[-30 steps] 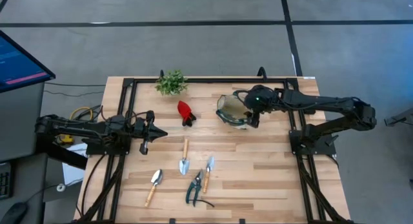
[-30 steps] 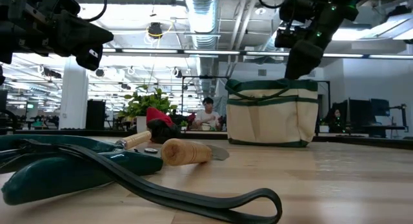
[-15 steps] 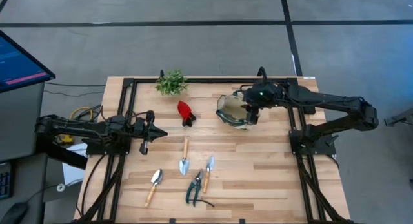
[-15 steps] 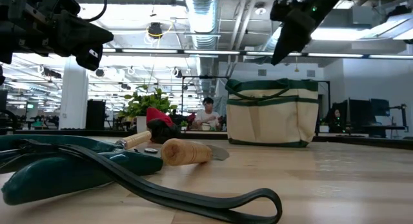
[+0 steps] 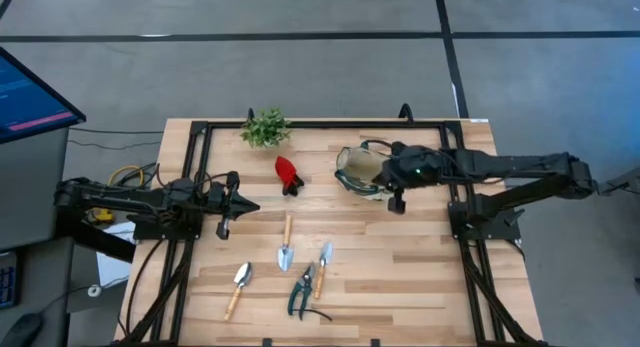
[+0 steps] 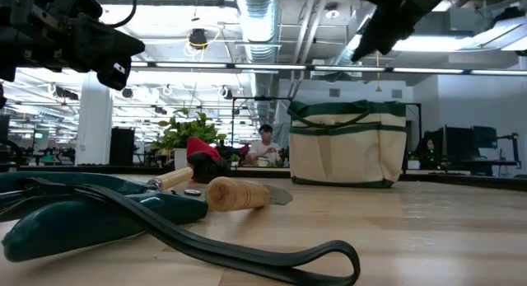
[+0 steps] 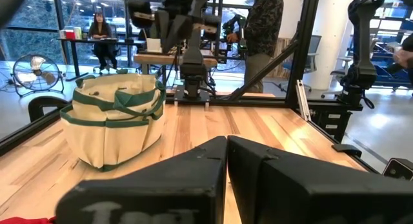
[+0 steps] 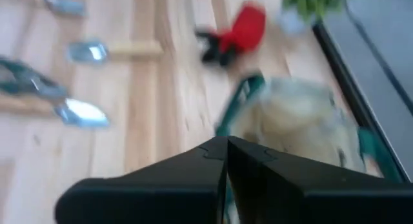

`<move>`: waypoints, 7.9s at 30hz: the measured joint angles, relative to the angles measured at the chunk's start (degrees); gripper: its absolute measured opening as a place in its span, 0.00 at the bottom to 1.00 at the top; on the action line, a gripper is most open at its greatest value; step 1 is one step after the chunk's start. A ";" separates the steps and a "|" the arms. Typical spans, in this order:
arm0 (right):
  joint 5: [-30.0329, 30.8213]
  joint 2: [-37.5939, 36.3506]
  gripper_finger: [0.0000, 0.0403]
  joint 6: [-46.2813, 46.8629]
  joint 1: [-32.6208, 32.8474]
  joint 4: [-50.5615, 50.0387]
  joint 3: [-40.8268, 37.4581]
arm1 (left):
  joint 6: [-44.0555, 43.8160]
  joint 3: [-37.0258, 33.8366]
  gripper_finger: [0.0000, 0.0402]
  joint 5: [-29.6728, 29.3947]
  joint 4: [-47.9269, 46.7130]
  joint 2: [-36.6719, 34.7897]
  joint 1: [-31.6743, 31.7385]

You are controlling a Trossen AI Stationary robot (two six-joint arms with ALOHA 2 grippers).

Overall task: Pick & Place Garden tools in Gardening bag
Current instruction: Put the shear scissors into the gardening bag

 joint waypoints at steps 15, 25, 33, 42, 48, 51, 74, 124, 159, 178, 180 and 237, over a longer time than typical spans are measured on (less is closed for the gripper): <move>7.79 7.19 0.00 3.11 11.34 16.34 -4.51 | -5.10 0.01 0.00 0.17 0.03 -0.02 -0.02; 9.06 16.96 0.00 8.08 15.14 26.93 -4.51 | -10.98 -0.01 0.00 7.82 0.10 3.19 -2.59; 9.08 22.74 0.00 11.15 17.72 35.07 -3.52 | -8.99 0.01 0.00 1.11 3.66 7.56 -9.43; 9.10 27.41 0.00 14.56 22.01 41.85 -1.52 | -9.02 0.01 0.00 -3.28 4.95 11.42 -18.38; 9.10 30.70 0.00 17.04 24.09 47.17 -1.49 | -9.02 -0.01 0.00 -5.06 8.80 14.12 -23.87; 9.08 32.86 0.00 17.61 24.78 51.07 -1.49 | -9.02 0.00 0.00 -5.65 10.73 16.03 -26.29; 9.28 40.31 0.00 18.22 26.14 30.22 13.02 | -12.31 16.71 0.00 -11.36 11.66 50.07 -32.63; 16.45 40.31 0.00 20.07 33.07 20.65 12.98 | -45.15 38.15 0.00 -4.87 4.71 82.88 -27.58; 18.08 40.27 0.00 20.08 33.07 21.25 12.98 | -30.86 37.87 0.00 -7.47 5.72 82.79 -10.64; 16.30 40.25 0.00 25.81 31.46 19.10 12.98 | -10.39 37.71 0.00 -8.74 -5.08 58.91 -14.44; 14.54 40.27 0.00 25.82 30.96 18.72 12.98 | -7.97 37.45 0.00 -7.31 -9.60 55.79 -15.45; 5.14 55.40 0.42 7.98 16.37 32.10 13.02 | 4.71 16.97 0.00 -10.99 -3.46 22.40 -32.17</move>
